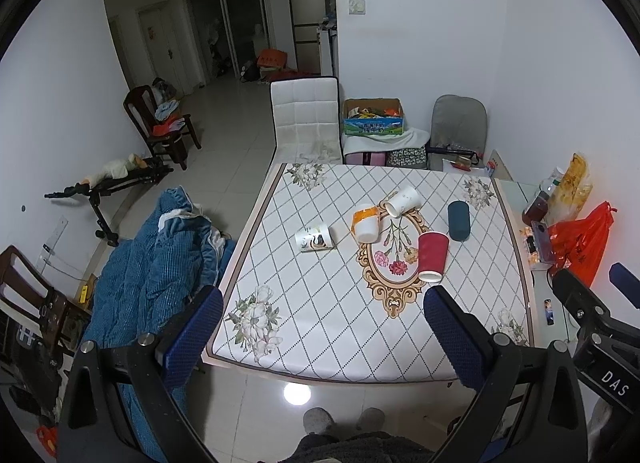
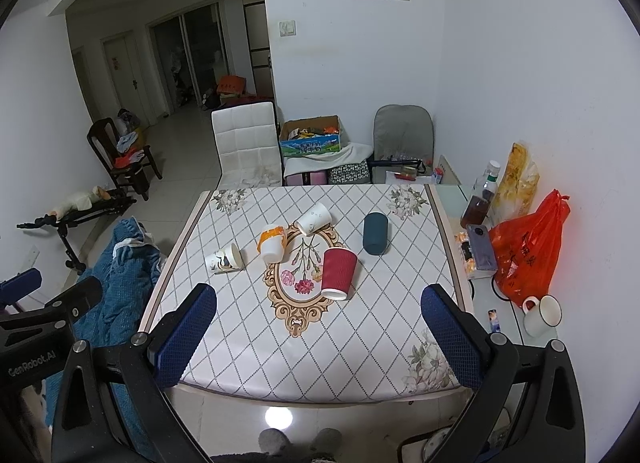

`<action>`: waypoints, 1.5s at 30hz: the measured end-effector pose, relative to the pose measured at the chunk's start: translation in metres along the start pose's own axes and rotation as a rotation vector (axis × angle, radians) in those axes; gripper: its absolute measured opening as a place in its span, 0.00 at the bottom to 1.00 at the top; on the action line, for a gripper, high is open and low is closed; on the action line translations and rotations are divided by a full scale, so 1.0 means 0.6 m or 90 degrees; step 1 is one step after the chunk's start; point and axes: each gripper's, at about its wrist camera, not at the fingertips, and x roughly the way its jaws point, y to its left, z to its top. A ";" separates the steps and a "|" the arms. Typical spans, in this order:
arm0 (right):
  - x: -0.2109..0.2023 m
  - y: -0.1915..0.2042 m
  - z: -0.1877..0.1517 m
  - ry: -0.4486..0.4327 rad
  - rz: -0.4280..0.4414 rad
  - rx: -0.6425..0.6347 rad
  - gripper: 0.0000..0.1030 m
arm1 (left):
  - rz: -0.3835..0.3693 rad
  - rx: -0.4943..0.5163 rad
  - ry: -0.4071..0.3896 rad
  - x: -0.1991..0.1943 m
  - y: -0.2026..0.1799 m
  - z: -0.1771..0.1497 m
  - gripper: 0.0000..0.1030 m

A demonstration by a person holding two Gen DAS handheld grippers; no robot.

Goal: Flip cup upside down
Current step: 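Move the left tool toward the white bird-print cup lying on its side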

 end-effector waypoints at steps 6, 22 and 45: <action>0.028 -0.024 -0.012 0.029 0.011 0.000 1.00 | 0.018 -0.020 0.023 0.030 -0.015 -0.013 1.00; 0.259 -0.040 -0.104 0.194 0.015 -0.005 1.00 | 0.087 -0.016 0.127 0.230 -0.009 -0.042 1.00; 0.606 0.047 -0.163 0.421 -0.030 0.045 1.00 | 0.073 0.067 0.263 0.604 0.064 0.092 1.00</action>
